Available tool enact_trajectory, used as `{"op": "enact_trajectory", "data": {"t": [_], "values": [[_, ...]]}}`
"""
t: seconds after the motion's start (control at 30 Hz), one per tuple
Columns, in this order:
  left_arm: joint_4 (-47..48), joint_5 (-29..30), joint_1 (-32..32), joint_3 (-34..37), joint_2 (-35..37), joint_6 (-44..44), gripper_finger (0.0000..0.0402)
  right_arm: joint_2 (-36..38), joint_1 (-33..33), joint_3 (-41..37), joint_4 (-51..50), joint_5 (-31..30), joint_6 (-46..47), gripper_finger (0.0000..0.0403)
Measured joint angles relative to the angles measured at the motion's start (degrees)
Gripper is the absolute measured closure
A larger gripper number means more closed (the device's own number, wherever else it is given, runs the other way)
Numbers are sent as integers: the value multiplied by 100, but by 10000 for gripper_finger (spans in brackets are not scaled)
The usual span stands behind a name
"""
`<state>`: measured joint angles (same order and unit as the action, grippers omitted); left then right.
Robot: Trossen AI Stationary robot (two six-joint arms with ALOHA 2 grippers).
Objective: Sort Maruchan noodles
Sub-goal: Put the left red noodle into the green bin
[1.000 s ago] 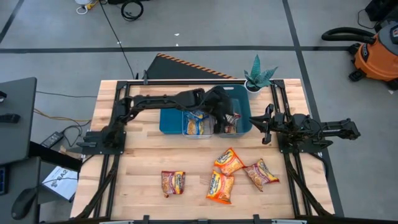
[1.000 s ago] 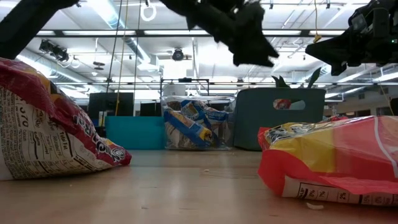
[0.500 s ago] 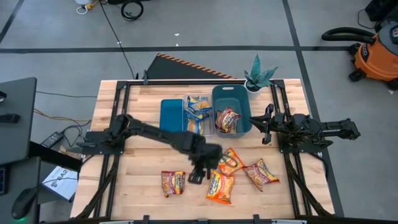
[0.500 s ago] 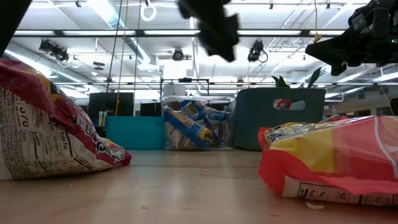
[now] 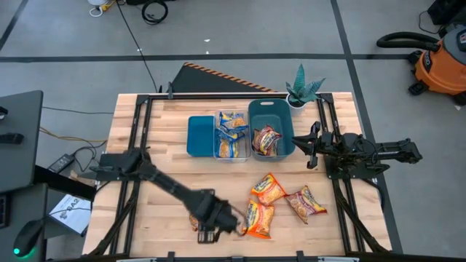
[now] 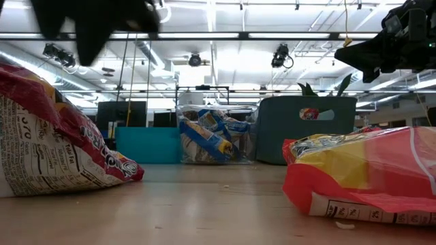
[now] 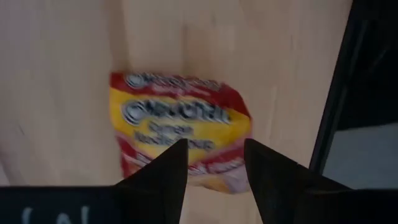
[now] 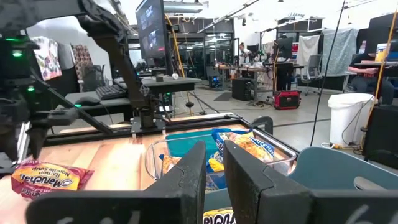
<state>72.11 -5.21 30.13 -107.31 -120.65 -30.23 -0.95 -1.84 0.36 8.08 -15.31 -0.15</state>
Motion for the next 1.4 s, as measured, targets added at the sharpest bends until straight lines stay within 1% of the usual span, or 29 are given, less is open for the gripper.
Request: {"op": "enact_trajectory", "data": {"t": [0.07, 0.13, 0.33, 0.5, 0.67, 0.77, 0.93, 1.03, 1.13, 1.23, 1.3, 1.4], "values": [[47, 148, 196, 0, -4, -258, 239, 0, -1, 2, 2, 0, 1, 341], [162, 161, 346, 0, -2, -509, 239, 0, -1, 0, 0, 0, 1, 341], [632, 40, 492, 0, -1, -1895, 239, 0, 1, 0, 0, 0, 1, 341], [561, -58, 466, 0, -18, -3047, 239, 0, 0, 2, 2, 0, -1, 341], [295, -98, 439, 0, -96, -3689, 239, 0, 1, 1, 2, 0, -1, 341], [257, -169, 457, 0, -184, -3774, 239, 0, 1, 1, 0, 0, 1, 341], [442, -69, 504, 9, -373, -3751, 239, -2, 0, 1, -5, -2, -1, 341], [647, -53, 512, 22, -566, -3505, 239, -2, 1, 0, -5, 0, -1, 341], [769, -102, 480, 19, -676, -3012, 247, -5, 1, 0, 3, 0, 1, 341], [915, -126, 432, 17, -710, -2614, 278, -7, 1, 2, 4, 0, 1, 341], [891, -155, 372, 6, -710, -2415, 312, -7, -1, 2, 0, 0, -1, 341], [912, -214, 247, -4, -710, -2155, 374, -7, -1, 2, 5, 0, 1, 341]]}}
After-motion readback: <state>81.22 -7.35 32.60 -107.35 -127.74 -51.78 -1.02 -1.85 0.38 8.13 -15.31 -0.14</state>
